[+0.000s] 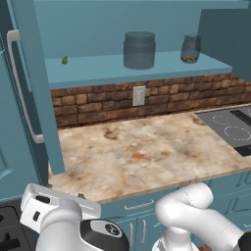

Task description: Pick the jar and jar from the dining table and place them in the open cabinet. Close the cabinet after placing the objects.

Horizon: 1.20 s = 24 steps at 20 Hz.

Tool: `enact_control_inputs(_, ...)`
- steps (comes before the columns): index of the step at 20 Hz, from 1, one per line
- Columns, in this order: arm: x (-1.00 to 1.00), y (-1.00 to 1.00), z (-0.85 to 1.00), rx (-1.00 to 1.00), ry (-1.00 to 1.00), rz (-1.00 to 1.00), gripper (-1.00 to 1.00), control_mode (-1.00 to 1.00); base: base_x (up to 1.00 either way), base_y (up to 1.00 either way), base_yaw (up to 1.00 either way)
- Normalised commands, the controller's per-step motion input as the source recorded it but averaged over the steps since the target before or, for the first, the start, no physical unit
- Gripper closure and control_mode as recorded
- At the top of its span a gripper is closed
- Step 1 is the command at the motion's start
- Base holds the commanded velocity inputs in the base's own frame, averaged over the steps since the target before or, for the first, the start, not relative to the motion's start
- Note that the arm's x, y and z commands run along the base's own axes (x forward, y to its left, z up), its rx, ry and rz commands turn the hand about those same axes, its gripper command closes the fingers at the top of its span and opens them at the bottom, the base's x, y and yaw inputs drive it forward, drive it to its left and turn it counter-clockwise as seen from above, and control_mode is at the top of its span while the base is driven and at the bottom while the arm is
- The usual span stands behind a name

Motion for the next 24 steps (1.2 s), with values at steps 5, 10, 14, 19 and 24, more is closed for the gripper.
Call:
enact_control_inputs(5,0.07,0.39,0.0,0.0,-0.03,-0.03,-1.0,-1.0,0.0,0.0,0.0)
enact_control_inputs(10,0.1,0.41,0.0,0.0,-0.04,-0.06,-1.0,-1.0,0.0,0.0,0.0)
enact_control_inputs(14,0.12,0.37,0.06,0.0,-0.06,-0.09,-1.0,-1.0,0.0,0.0,0.0)
enact_control_inputs(19,0.13,0.25,0.26,-0.01,-0.03,-0.11,-1.0,-1.0,0.0,0.0,0.0)
enact_control_inputs(24,0.07,0.17,0.32,-0.04,-0.07,-0.11,-1.0,-1.0,0.0,0.0,0.0)
